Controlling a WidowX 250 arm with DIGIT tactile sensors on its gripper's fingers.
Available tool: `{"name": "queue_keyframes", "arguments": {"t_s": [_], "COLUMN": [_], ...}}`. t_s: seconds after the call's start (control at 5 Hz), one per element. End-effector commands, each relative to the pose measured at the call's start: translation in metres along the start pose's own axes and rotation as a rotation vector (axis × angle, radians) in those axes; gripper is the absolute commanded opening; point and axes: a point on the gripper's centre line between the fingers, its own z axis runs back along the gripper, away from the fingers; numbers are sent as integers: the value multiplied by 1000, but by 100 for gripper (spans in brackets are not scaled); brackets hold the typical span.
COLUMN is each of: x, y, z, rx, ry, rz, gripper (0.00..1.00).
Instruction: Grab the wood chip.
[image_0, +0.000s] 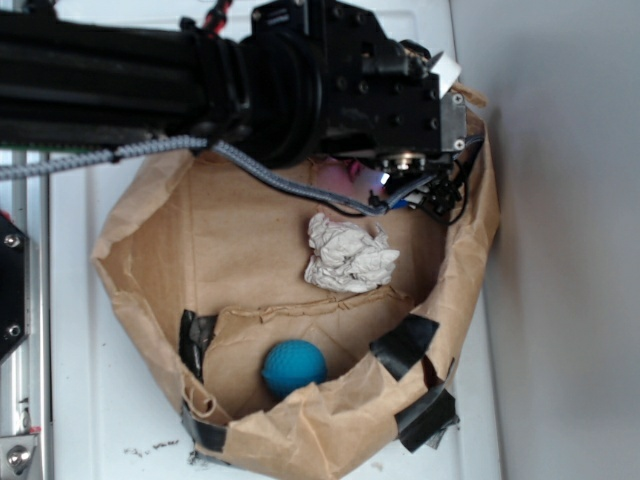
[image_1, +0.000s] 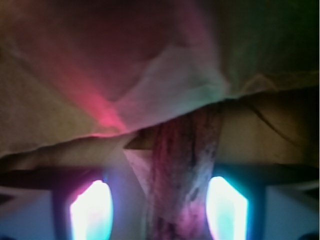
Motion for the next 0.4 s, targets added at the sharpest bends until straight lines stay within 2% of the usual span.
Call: {"name": "queue_keyframes", "arguments": {"t_s": [0.0,0.2], "x": [4,6], "y": [4,7], "z": [19,34], "rx": [-64,-119], "ry": [-34,-45], "rz": [-14,-29], "gripper": [0,0]}}
